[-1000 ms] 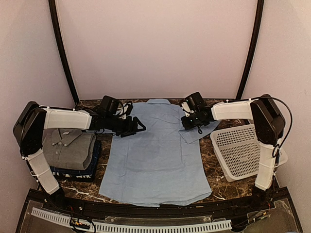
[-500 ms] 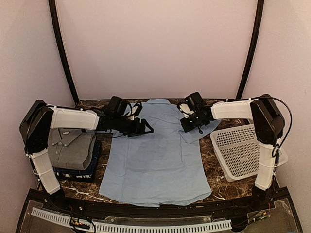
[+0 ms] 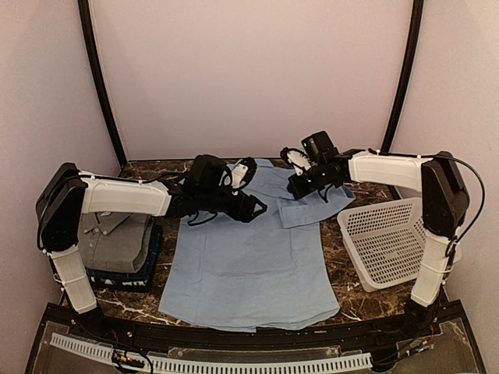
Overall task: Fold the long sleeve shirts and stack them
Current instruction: Pick up the sleeve from the center of the board, then pass from the right arm to the left
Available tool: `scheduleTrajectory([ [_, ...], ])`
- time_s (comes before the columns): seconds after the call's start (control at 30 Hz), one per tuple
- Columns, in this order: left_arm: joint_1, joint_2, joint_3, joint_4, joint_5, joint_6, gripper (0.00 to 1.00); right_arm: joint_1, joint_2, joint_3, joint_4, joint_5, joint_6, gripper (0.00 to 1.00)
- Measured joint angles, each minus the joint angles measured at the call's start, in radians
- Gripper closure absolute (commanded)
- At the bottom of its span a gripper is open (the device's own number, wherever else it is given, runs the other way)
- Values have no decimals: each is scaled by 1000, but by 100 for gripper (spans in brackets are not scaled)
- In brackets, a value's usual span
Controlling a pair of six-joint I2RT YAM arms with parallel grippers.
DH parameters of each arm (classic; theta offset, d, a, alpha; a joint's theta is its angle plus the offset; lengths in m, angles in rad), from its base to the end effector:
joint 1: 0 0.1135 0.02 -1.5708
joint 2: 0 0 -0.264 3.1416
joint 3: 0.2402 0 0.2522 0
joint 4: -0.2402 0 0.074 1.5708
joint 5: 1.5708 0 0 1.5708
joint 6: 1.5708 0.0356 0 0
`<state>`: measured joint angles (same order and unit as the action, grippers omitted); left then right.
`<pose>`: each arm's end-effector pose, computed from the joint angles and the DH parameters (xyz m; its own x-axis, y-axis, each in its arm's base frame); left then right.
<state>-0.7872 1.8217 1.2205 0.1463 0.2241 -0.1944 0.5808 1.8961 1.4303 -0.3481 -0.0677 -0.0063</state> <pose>0.2902 -0.3025 0.2324 -0.4649 0.1998 -0.8625 0.7560 0.5966 -0.2693 0.3543 0.2354 0.2276 -0.6041 -0.4040 -0.6870 -0.5901 0.8061 0.0448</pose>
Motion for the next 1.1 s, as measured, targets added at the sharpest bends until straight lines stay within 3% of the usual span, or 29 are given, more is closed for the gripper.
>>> scheduleTrajectory([
  [0.23, -32, -5, -21, 86, -115, 233, 31, 11, -77, 17, -7, -151, 3, 100],
  [0.67, -55, -106, -317, 372, -227, 821, 29, 62, -109, -29, -5, -271, 34, 100],
  [0.83, -73, -73, -326, 500, -246, 996, 29, 67, -134, -31, -5, -291, 44, 100],
  [1.1, -89, 29, -306, 630, -259, 1159, 28, 82, -181, -45, -3, -311, 51, 100],
])
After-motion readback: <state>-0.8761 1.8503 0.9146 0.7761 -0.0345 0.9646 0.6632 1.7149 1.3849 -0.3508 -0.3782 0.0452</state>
